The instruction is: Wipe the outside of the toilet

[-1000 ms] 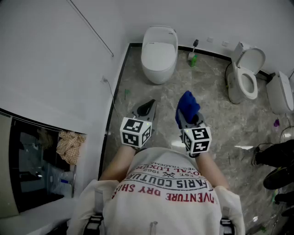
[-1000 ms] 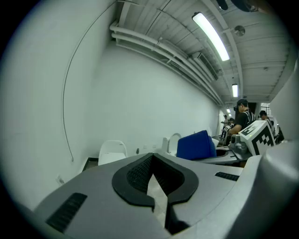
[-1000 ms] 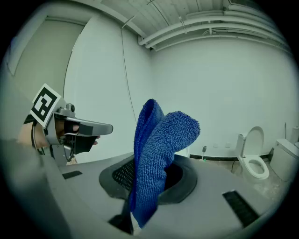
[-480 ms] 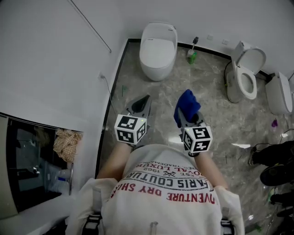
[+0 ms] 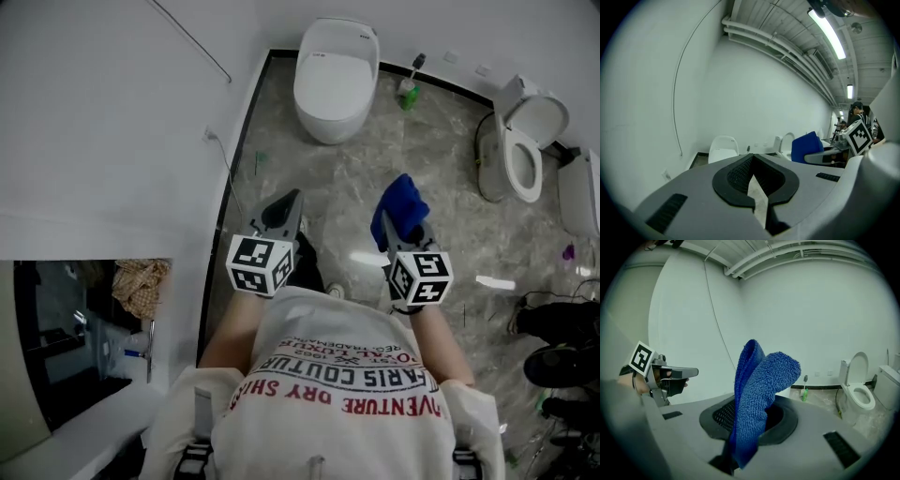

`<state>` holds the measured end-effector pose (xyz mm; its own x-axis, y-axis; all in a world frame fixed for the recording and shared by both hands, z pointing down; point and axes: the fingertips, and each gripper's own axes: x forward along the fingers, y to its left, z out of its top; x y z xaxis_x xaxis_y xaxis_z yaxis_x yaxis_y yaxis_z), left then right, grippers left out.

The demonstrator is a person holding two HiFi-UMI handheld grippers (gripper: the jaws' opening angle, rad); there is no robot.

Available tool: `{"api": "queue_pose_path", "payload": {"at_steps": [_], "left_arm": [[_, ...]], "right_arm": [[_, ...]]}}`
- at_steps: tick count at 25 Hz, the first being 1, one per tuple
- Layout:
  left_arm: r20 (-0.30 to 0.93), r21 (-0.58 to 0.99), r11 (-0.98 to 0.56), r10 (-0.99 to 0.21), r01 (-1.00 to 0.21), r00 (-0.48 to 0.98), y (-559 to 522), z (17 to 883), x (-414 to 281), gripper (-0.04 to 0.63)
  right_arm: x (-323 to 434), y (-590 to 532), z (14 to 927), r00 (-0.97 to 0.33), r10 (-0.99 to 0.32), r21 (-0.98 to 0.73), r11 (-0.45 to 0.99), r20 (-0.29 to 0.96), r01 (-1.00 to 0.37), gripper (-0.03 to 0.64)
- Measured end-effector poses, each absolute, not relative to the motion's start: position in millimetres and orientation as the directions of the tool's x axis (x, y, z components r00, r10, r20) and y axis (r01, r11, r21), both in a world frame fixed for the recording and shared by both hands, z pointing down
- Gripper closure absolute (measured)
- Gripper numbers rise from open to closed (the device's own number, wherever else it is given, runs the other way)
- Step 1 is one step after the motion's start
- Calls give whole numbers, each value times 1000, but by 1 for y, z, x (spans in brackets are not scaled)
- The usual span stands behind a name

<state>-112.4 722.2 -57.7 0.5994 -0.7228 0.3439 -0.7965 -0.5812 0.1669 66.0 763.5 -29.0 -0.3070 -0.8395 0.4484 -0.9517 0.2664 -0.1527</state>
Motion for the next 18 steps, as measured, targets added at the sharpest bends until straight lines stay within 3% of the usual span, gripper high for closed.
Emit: {"api": "queue_pose_path", "payload": {"at_steps": [8, 18], "left_arm": [[354, 199, -580, -709, -790, 610, 576, -30, -114, 591], [351, 230, -680, -609, -696, 711, 335, -43, -109, 591]], "right_arm": [[75, 629, -7, -265, -838, -128, 232, 476, -964, 534], [84, 412, -13, -104, -858, -98, 63, 503, -993, 534]]}}
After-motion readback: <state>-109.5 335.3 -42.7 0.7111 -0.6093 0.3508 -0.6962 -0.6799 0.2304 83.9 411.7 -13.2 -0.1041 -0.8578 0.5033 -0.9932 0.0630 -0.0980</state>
